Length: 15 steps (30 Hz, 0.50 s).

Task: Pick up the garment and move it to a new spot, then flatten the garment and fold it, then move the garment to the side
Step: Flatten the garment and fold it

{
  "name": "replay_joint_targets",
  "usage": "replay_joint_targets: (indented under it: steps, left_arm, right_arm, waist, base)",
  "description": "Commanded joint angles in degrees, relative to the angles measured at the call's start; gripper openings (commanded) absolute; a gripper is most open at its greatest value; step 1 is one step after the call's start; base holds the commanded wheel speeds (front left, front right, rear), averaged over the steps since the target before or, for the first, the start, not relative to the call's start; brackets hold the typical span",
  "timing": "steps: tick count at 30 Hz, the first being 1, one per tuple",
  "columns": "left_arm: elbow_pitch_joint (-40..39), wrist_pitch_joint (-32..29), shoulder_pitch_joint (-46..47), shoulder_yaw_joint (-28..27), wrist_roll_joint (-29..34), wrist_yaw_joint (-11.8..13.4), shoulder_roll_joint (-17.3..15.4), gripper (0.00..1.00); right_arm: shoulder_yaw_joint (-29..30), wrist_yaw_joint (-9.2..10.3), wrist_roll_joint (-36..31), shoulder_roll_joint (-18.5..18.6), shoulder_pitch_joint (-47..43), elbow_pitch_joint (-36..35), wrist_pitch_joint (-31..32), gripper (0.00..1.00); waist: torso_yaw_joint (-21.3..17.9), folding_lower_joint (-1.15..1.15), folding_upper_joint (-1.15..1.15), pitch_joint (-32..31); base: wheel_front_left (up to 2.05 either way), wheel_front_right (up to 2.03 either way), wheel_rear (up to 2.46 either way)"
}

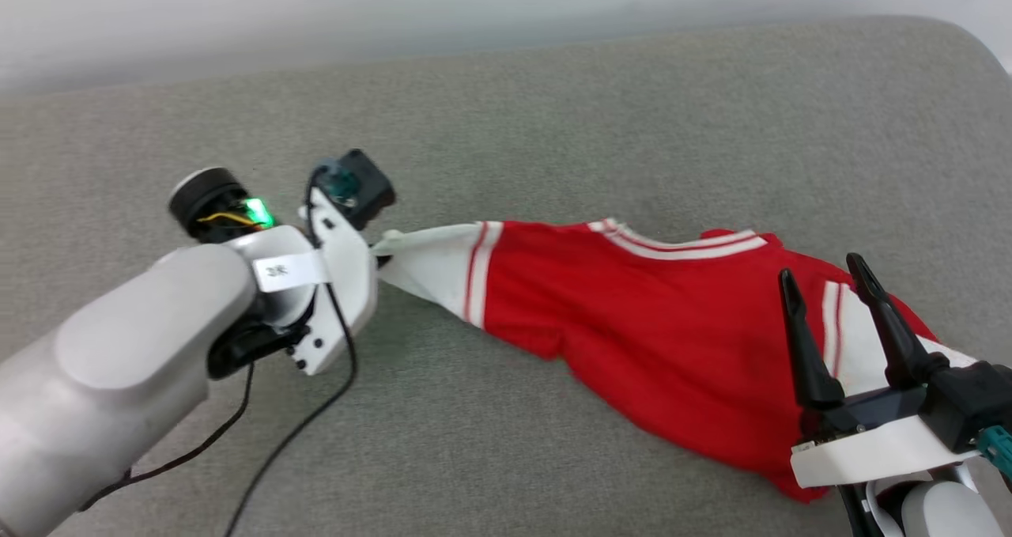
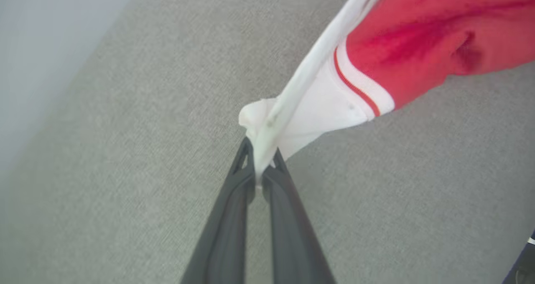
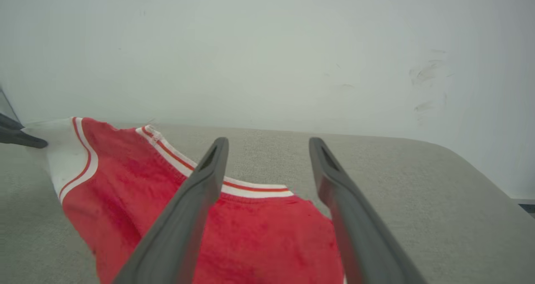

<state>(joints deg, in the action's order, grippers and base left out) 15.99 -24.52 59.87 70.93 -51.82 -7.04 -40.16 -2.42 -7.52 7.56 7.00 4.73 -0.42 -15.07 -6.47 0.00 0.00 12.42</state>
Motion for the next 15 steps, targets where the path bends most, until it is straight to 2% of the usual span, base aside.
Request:
replay_joint_targets:
  steps: [1, 10, 15]
  left_arm:
    - [-0.1, 0.0, -1.1, -0.5, -0.8, 0.5, -0.5, 0.0]
    - [2.3, 0.0, -4.7, -3.2, -5.1, 4.3, -9.3, 0.0]
    - [5.8, 0.3, -8.0, -3.8, -7.8, 5.8, -11.8, 0.0]
  right_arm:
    - [0.1, 0.06, -0.2, 0.2, -0.4, 0.1, -0.1, 1.0]
    - [0.1, 0.06, -0.5, 0.3, -1.3, 1.3, -0.1, 1.0]
    - [0.4, 0.06, -0.7, 0.6, -1.6, 2.1, -0.1, 1.0]
  waist:
    - [1.2, 0.0, 0.0, -1.0]
    - [2.5, 0.0, 0.0, -1.7]
    - [2.5, 0.0, 0.0, -1.5]
  base:
    - [0.0, 0.0, 0.0]
    - [0.0, 0.0, 0.0]
    - [0.0, 0.0, 0.0]
